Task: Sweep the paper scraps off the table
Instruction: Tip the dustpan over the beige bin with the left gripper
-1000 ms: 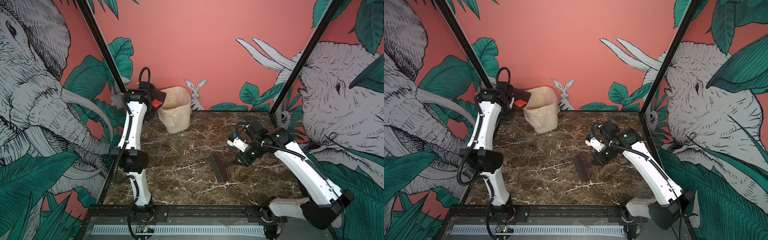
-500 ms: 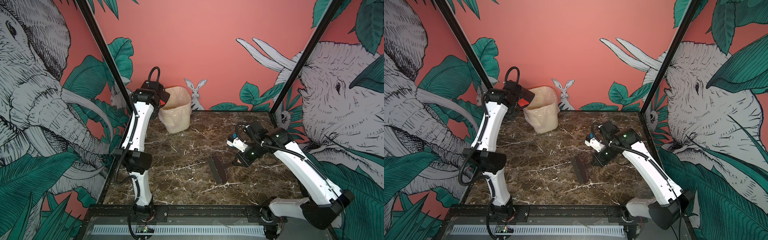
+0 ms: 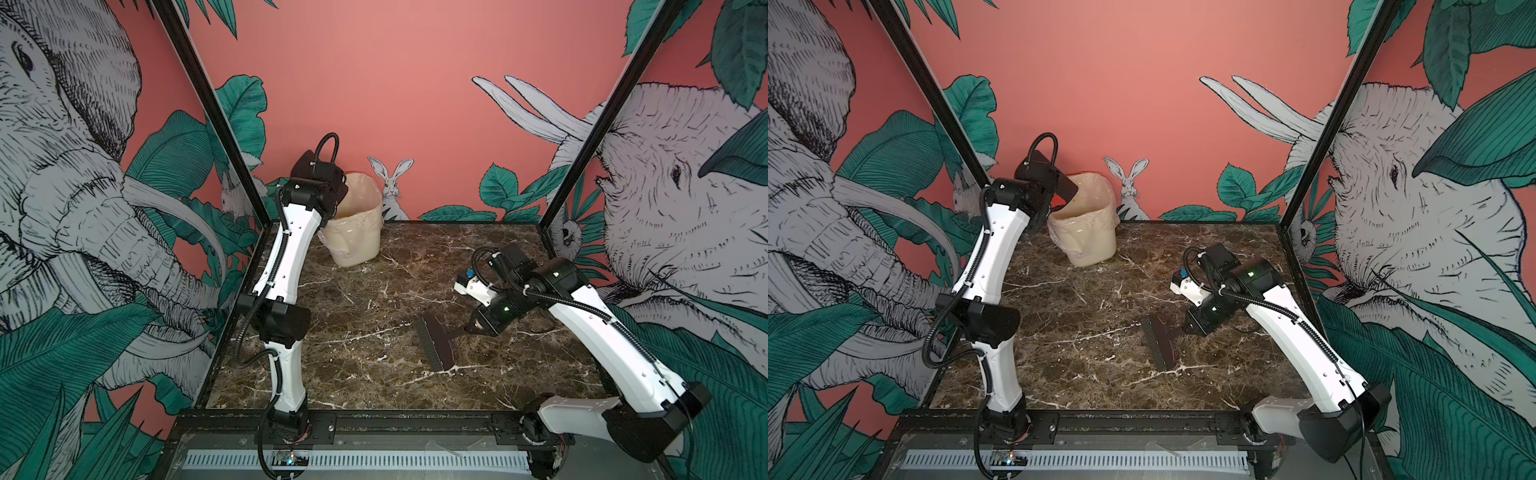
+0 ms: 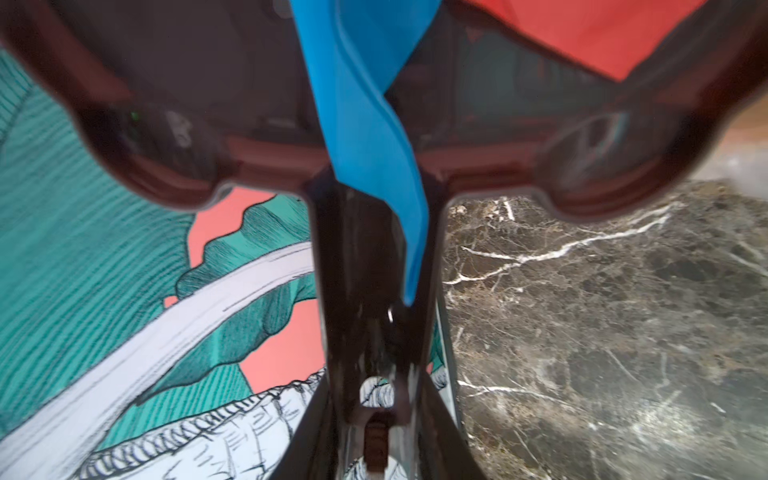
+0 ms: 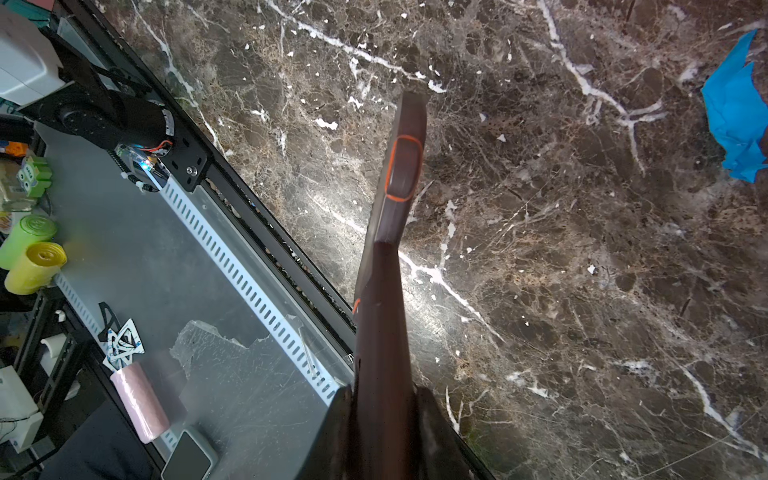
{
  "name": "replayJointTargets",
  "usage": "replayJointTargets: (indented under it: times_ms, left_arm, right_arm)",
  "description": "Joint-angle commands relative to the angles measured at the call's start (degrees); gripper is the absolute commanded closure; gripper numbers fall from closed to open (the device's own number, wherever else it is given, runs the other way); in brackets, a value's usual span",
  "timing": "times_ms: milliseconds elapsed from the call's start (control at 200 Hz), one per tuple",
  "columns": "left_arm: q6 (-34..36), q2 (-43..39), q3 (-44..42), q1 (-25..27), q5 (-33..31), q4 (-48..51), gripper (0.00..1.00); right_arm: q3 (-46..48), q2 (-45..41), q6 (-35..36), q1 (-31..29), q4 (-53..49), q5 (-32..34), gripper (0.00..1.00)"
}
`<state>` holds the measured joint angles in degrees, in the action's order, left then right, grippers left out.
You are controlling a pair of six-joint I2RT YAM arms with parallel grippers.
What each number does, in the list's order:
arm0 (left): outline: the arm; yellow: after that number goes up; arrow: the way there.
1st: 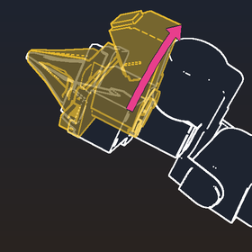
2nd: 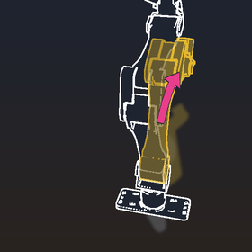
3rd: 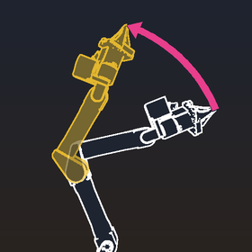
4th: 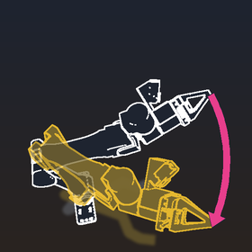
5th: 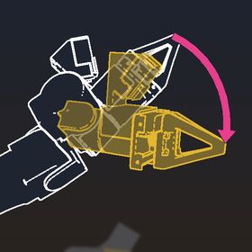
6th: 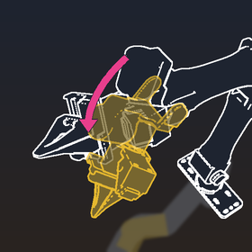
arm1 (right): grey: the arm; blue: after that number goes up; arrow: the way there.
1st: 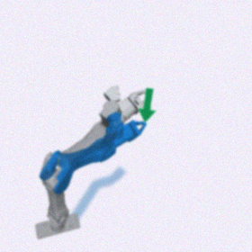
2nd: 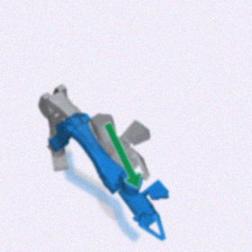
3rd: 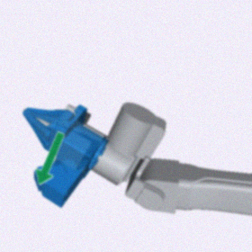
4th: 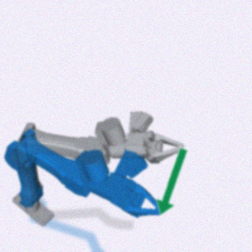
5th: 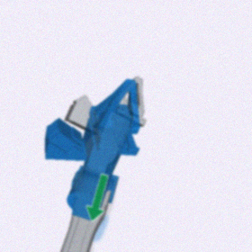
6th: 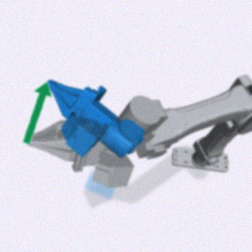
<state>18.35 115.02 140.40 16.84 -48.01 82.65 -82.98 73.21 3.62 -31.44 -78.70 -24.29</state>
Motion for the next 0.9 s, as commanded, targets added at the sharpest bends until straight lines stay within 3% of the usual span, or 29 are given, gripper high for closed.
replayJointTargets:
  times_ms: [0, 580, 705, 805, 895]
  left_arm:
    - [2.61, -1.1, -1.14, 0.49, -4.34, -2.24, 1.0]
    - [20.41, -3.39, -9.44, 3.67, -12.8, -17.66, 1.0]
    - [32.33, -4.8, -15.17, 5.57, -17.07, -28.96, 1.0]
    - [46.06, -7.08, -21.96, 7.05, -19.19, -45.62, 1.0]
    - [53.87, -8.13, -24.39, 7.59, -20.17, -54.49, 1.0]
  right_arm:
    - [0.27, -1.04, -0.19, 0.24, -0.25, -1.9, 1.0]
    - [0.36, -1.48, -0.28, 0.24, -0.6, -2.08, 1.0]
    - [0.27, -1.74, -0.06, 0.24, -0.89, -1.66, 1.0]
    - [0.6, -2.15, 0.0, 0.24, -1.11, -1.72, 1.0]
    - [1.06, -2.5, -0.01, 0.24, -1.0, -1.63, 1.0]
